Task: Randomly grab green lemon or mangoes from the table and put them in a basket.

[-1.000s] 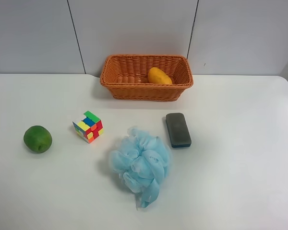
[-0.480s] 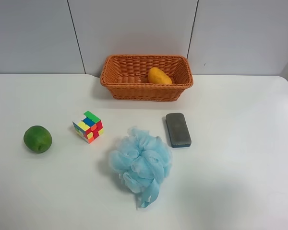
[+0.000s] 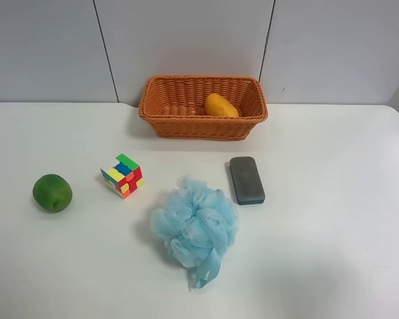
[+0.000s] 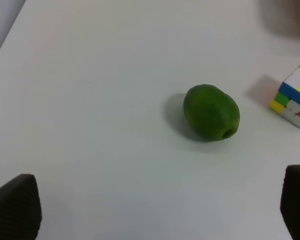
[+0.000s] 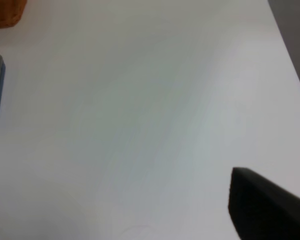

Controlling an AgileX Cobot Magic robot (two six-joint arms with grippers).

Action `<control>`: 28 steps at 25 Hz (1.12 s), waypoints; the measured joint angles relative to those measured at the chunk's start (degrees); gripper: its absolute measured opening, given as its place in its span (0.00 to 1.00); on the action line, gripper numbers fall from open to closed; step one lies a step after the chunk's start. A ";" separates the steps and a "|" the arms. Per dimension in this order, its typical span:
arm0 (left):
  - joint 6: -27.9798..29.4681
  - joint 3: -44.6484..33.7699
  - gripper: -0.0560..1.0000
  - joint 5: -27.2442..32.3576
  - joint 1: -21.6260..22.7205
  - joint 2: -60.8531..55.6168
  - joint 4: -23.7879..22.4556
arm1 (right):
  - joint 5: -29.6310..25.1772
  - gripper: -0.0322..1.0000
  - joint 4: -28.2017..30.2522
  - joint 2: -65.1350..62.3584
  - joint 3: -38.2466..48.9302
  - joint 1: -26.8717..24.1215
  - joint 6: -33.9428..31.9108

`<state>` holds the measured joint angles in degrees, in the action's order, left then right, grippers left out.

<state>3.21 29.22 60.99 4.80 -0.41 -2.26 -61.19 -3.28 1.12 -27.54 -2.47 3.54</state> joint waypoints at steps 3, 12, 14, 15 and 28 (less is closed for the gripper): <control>0.00 0.00 0.95 0.00 0.00 0.00 0.00 | 0.00 0.93 0.80 0.00 0.00 0.00 -1.12; 0.00 0.00 0.95 0.00 0.00 0.00 0.00 | 0.00 0.93 2.74 0.00 0.00 0.00 -3.54; 0.00 0.00 0.95 0.00 0.00 0.00 0.00 | 0.05 0.93 2.74 0.00 0.00 0.00 -3.54; 0.00 0.00 0.95 0.00 0.00 0.00 0.00 | 0.05 0.93 2.74 0.00 0.00 0.00 -3.54; 0.00 0.00 0.95 0.00 0.00 0.00 0.00 | 0.20 0.93 2.74 0.00 0.00 0.00 -3.54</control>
<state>3.21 29.22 60.99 4.80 -0.41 -2.26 -60.99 -0.53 1.12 -27.54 -2.47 0.00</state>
